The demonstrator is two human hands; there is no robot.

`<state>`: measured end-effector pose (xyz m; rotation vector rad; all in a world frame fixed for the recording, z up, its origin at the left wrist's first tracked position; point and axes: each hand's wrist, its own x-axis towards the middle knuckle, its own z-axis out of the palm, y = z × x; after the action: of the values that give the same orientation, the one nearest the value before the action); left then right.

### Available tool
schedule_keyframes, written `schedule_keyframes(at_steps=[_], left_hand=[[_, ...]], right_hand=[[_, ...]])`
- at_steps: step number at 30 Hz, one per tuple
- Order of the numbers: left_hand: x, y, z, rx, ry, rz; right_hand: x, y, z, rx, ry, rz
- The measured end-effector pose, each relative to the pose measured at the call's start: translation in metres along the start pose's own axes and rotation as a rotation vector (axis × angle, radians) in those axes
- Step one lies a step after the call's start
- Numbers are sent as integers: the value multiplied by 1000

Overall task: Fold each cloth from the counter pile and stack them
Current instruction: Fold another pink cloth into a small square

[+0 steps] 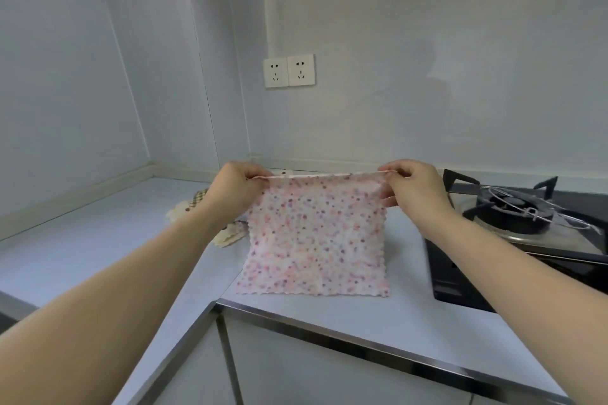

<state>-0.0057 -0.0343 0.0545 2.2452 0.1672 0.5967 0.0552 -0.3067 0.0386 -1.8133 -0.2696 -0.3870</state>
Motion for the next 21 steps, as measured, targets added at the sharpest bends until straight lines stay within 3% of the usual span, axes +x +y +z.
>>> schedule_keyframes(at_steps=[3, 8, 13, 21], left_hand=[[-22, -16, 1, 85, -43, 77], [-94, -76, 14, 202, -291, 124], [-97, -89, 16, 172, -270, 149], [-97, -96, 18, 294, -332, 422]], right_hand=[[-31, 11, 2, -147, -77, -80], [-98, 65, 7, -590, -382, -183], [-101, 72, 12, -672, -340, -244], [-99, 73, 13, -687, -347, -208]])
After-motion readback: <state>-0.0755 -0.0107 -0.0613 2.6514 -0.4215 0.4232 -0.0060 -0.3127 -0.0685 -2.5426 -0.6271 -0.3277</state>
